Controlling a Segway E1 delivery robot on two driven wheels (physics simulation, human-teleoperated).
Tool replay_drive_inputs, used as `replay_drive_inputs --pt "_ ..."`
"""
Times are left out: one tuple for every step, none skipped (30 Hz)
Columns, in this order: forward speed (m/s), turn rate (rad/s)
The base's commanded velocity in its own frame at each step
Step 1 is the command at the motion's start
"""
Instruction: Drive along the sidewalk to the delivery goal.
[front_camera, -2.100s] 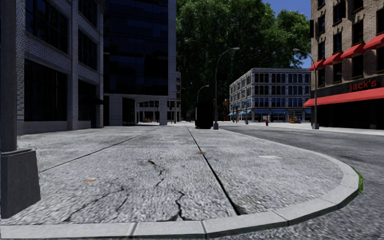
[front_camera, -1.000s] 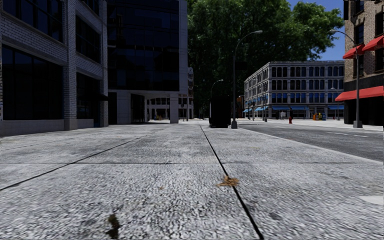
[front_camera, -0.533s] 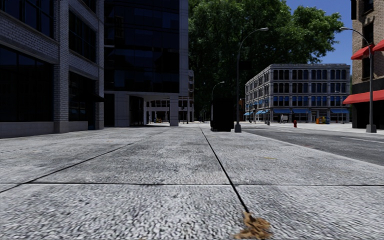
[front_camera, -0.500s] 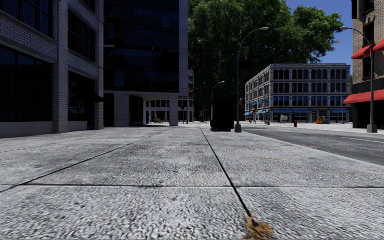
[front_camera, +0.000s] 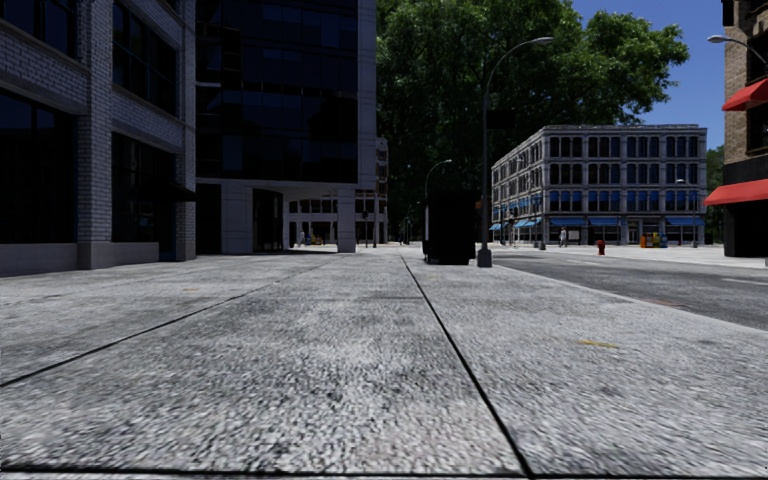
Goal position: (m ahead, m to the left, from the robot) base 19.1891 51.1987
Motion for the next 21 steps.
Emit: replay_drive_inputs --pt "2.0 0.0" --pt "2.0 0.0" --pt "2.0 0.0" --pt "2.0 0.0" --pt "2.0 0.0" --pt "2.0 0.0" --pt "2.0 0.0" --pt "2.0 0.0" --pt "2.0 0.0" --pt "2.0 0.0" --pt "2.0 0.0" --pt "2.0 0.0" --pt "2.0 0.0" --pt "2.0 0.0" --pt "2.0 0.0" --pt "2.0 0.0" --pt "2.0 0.0" --pt "2.0 0.0" --pt "2.0 0.0" --pt "2.0 0.0" --pt "2.0 0.0"
